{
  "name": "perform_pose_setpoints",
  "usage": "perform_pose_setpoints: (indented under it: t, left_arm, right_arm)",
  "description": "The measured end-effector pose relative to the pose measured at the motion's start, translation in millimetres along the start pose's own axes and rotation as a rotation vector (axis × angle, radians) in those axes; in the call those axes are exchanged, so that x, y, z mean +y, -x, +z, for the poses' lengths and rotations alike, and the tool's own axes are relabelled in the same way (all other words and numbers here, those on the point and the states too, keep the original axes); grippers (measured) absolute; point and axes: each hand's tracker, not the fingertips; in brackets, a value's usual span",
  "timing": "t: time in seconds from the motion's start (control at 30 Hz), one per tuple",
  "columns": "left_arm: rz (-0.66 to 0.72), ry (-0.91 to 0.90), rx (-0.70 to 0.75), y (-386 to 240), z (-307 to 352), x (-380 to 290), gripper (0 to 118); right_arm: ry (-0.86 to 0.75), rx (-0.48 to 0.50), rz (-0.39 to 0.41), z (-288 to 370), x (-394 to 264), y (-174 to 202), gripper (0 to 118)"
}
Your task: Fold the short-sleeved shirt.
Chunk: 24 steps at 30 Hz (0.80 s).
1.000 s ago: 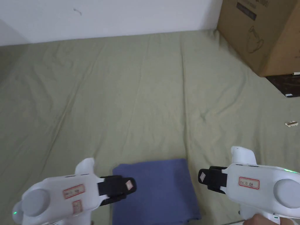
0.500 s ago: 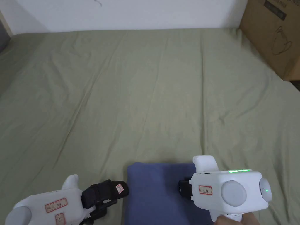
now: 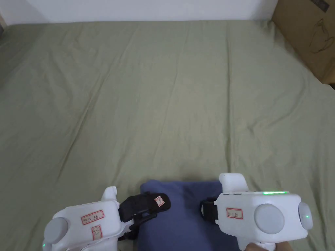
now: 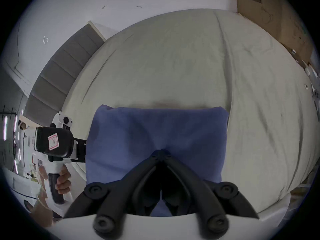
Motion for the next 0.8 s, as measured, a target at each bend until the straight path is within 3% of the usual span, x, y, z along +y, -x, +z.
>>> perform_pose_setpoints:
  t: [0.1, 0.13, 0.17, 0.2, 0.3, 0.57, 0.8]
  left_arm:
    - [-0.058, 0.01, 0.026, -8, -3, -5, 110]
    - [-0.07, 0.029, 0.078, -8, -4, -3, 85]
    - [-0.079, 0.032, 0.151, -10, -7, -4, 47]
    - [-0.077, 0.052, 0.127, -7, -9, -4, 28]
    - [-0.078, 0.045, 0.081, -16, 0, 0, 28]
    - [-0.192, 0.024, 0.122, -22, 49, 36, 28]
    - [-0.289, -0.031, 0.465, -6, 149, 100, 28]
  right_arm:
    - [-0.004, 0.009, -0.022, 1, 0, -4, 0]
    - [-0.004, 0.003, -0.019, 1, 0, -3, 0]
    - [-0.004, -0.01, -0.013, 3, 1, -1, 0]
    - [-0.002, -0.006, -0.01, 4, 2, 0, 0]
    - [-0.015, 0.003, -0.004, 12, 4, 5, 0]
    - [-0.064, 0.027, -0.004, 34, 21, 26, 0]
    - [-0.064, 0.0, -0.009, 26, 34, 35, 0]
